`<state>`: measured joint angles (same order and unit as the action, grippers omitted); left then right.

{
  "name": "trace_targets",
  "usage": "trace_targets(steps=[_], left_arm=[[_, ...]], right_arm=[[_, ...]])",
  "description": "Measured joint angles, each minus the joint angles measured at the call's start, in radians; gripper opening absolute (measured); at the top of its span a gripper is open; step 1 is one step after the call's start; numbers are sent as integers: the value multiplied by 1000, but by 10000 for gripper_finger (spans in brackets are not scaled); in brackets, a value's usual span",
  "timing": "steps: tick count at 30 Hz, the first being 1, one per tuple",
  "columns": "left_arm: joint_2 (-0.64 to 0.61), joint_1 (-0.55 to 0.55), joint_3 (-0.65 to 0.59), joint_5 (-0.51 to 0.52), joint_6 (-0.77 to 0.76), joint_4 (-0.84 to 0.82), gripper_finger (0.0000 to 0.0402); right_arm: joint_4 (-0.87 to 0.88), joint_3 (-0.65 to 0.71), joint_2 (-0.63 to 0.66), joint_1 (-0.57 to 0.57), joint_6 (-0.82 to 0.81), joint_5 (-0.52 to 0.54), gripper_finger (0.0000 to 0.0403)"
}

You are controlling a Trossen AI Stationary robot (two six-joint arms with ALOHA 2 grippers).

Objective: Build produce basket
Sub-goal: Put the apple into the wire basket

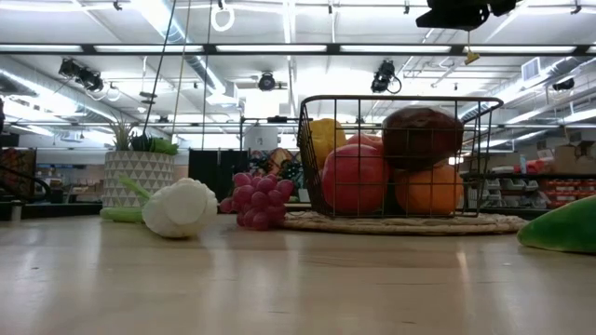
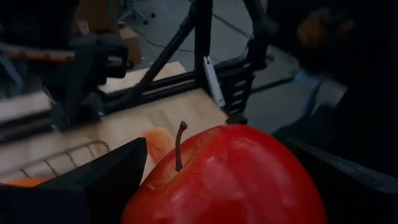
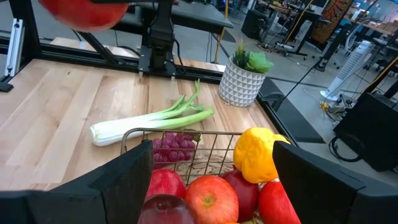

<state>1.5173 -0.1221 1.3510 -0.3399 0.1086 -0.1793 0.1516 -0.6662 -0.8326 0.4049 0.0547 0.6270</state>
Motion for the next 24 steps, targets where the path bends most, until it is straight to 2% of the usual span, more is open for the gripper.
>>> trace_targets(steps=[6, 17, 24], left_arm=[[4, -39, 0, 78, 190, -7, 378], [59, -56, 0, 117, 208, -39, 378], [113, -37, 0, 260, 385, -37, 378]], right_arm=[[0, 0, 0, 0, 0, 0, 334], [1, 0, 0, 0, -3, -1, 334], [0, 0, 0, 0, -2, -1, 334]])
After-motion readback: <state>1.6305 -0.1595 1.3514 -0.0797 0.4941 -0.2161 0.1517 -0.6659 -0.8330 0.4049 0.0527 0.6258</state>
